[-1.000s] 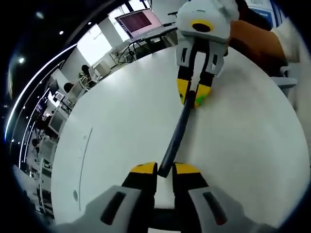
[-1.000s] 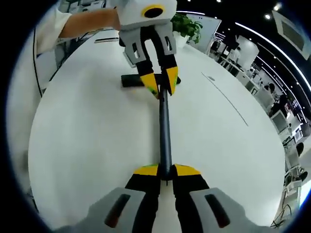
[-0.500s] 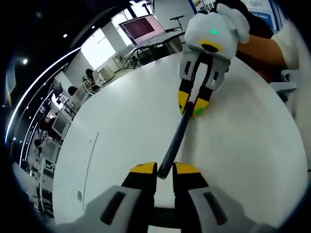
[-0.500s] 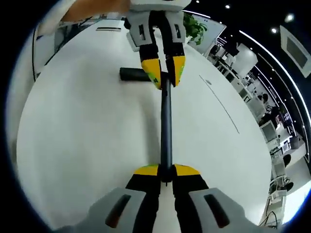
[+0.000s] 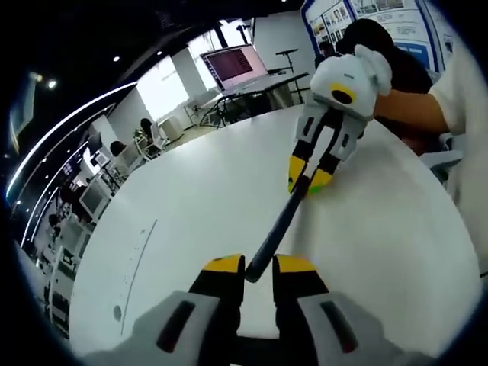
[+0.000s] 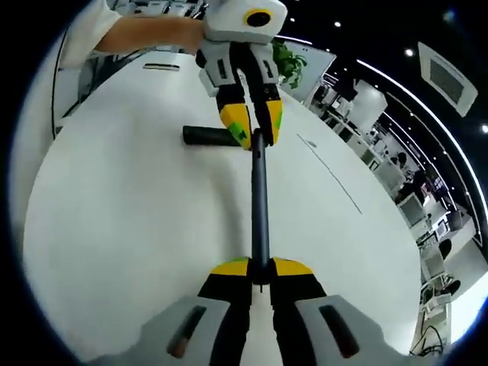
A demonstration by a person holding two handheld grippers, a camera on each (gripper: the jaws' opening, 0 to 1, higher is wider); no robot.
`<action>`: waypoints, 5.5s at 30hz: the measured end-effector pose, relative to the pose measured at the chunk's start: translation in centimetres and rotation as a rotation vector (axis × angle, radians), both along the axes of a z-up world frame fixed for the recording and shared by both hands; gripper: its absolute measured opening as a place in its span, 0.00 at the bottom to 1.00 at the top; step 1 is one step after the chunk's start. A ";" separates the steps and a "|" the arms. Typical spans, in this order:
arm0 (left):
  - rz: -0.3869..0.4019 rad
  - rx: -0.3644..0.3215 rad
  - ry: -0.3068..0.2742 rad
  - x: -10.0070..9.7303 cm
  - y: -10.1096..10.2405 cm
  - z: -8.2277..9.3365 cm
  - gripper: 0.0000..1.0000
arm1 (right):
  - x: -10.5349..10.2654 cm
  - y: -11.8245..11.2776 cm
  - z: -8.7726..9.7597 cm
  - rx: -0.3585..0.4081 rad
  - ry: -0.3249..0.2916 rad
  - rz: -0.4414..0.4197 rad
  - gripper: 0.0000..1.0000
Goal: Pflip the remote and laser pointer to the front side, press the buttons, and align them neatly on the table
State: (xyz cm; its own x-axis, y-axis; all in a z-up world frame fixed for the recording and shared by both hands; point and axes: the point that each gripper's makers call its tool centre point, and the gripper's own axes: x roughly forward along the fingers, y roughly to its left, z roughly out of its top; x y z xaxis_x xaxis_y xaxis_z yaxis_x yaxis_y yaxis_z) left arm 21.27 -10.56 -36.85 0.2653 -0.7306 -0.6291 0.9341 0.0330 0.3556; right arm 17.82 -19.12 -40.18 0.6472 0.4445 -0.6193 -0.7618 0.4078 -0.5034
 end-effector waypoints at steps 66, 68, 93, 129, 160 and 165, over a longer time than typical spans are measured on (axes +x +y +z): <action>0.008 -0.579 0.352 -2.0 -0.8 7.9 0.16 | -2.9 3.7 3.7 0.683 0.146 0.030 0.12; 0.013 -0.615 0.381 -2.1 -0.9 8.2 0.16 | -3.1 4.1 3.8 0.706 0.166 0.025 0.12; 0.004 -0.801 0.576 -3.7 -0.1 10.8 0.18 | -6.1 8.8 4.4 0.929 0.422 0.103 0.12; -0.003 -0.910 0.735 -4.1 0.5 12.5 0.14 | -7.4 10.0 6.4 1.165 0.633 0.195 0.12; -0.003 -0.944 0.915 -5.1 0.4 12.7 0.10 | -8.5 11.5 6.5 1.158 0.559 0.198 0.12; 0.017 -0.959 0.946 -4.5 0.2 12.9 0.11 | -8.5 11.3 7.0 1.225 0.589 0.194 0.12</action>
State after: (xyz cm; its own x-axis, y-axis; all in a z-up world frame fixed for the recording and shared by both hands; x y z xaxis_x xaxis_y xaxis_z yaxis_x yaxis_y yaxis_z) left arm 16.74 -10.32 -23.96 0.0308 -0.9833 0.1792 0.8032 -0.0824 -0.5900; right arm 9.29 -7.86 -33.18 0.2933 0.9533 0.0722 -0.8304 0.2166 0.5133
